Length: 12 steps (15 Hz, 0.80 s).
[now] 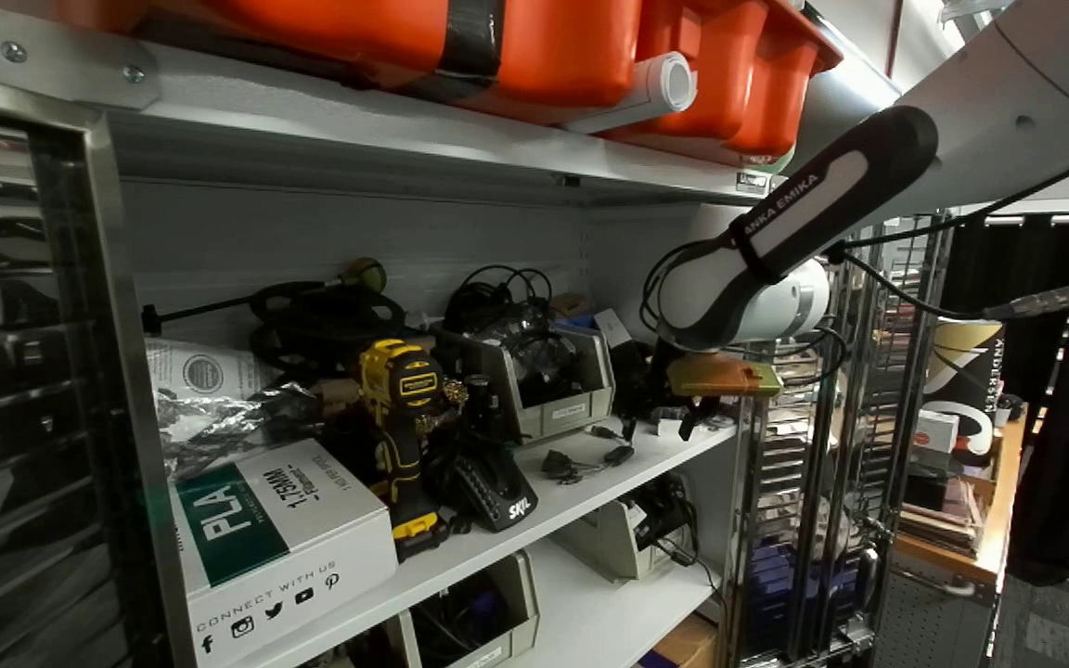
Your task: Put the multi USB charging cable in the gray box
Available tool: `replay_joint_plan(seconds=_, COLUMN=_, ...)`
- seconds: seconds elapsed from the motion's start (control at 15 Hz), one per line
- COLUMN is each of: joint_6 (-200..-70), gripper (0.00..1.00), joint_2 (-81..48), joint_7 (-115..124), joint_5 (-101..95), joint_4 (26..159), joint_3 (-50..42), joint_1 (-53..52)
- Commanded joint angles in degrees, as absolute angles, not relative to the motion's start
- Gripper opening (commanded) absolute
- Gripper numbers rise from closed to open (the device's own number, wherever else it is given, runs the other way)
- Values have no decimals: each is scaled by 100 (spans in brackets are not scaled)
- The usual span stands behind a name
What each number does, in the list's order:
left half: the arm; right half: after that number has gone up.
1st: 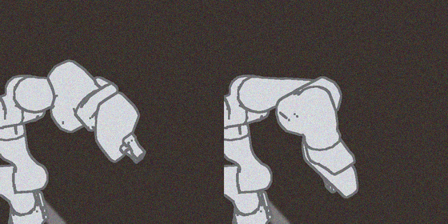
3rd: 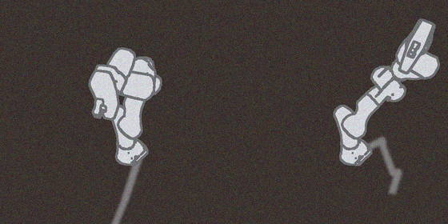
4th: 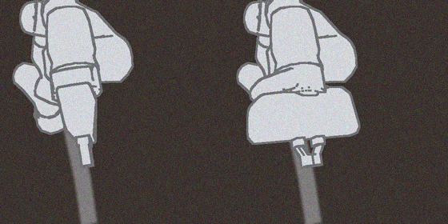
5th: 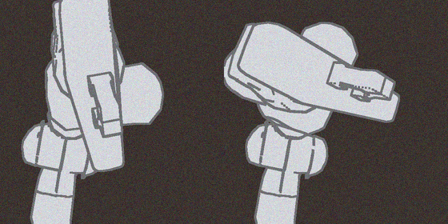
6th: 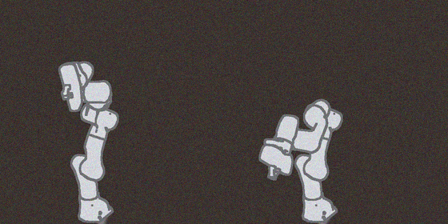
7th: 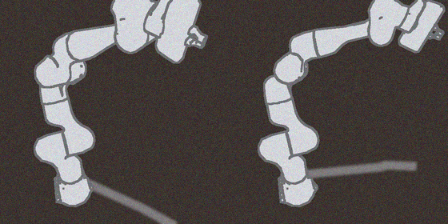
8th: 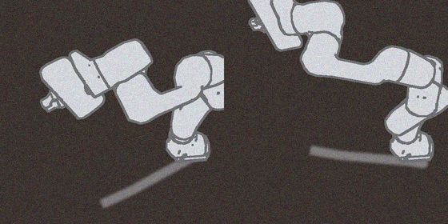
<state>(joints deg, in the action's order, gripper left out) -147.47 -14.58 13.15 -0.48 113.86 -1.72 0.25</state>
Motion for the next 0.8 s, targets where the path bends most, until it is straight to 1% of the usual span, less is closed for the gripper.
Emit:
replay_joint_plan(seconds=0.0, joint_6=-14760, gripper=100, joint_2=-1851, joint_7=1376, joint_5=239, joint_4=10839, joint_3=-111, joint_1=-33)
replay_joint_plan(seconds=0.33, joint_6=-14733, gripper=100, joint_2=-2229, joint_7=1450, joint_5=519, joint_4=10421, joint_3=-48, joint_1=-80)
replay_joint_plan(seconds=0.73, joint_6=-14580, gripper=100, joint_2=-2547, joint_7=1806, joint_5=406, joint_4=10047, joint_3=-144, joint_1=-236)
